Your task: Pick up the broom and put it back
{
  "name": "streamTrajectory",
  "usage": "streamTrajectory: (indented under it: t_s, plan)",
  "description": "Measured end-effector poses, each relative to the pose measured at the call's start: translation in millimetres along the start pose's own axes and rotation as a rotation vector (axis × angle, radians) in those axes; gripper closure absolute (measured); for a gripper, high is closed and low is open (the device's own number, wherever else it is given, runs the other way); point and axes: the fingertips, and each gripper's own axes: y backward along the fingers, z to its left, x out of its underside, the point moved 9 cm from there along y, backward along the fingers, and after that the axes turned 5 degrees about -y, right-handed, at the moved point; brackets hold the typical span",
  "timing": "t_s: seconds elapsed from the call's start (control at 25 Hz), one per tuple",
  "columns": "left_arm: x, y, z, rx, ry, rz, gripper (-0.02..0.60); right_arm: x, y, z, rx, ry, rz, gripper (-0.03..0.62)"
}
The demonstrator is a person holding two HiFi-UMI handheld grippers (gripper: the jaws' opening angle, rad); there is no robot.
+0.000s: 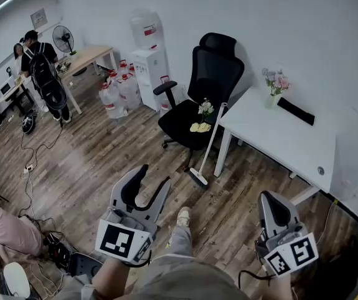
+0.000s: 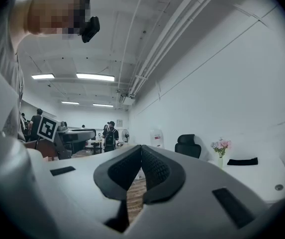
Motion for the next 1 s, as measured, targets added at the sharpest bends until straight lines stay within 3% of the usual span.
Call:
streamTrajectory:
  t_s: [0.56, 0.72, 1.0]
  plan:
    - [54, -179, 73, 0.165, 0.002, 0.040, 0.356, 0, -125, -75, 0.146, -0.012, 0.045, 0.565]
    - [73, -238, 98, 0.183, 0.006, 0.042, 0.356, 3, -170, -105, 0.223, 0.001, 0.059, 0.565]
    - [123, -341, 122, 0.306, 0.010, 0.126, 0.356, 22, -247, -157, 0.305, -0.044, 0.114, 0.565]
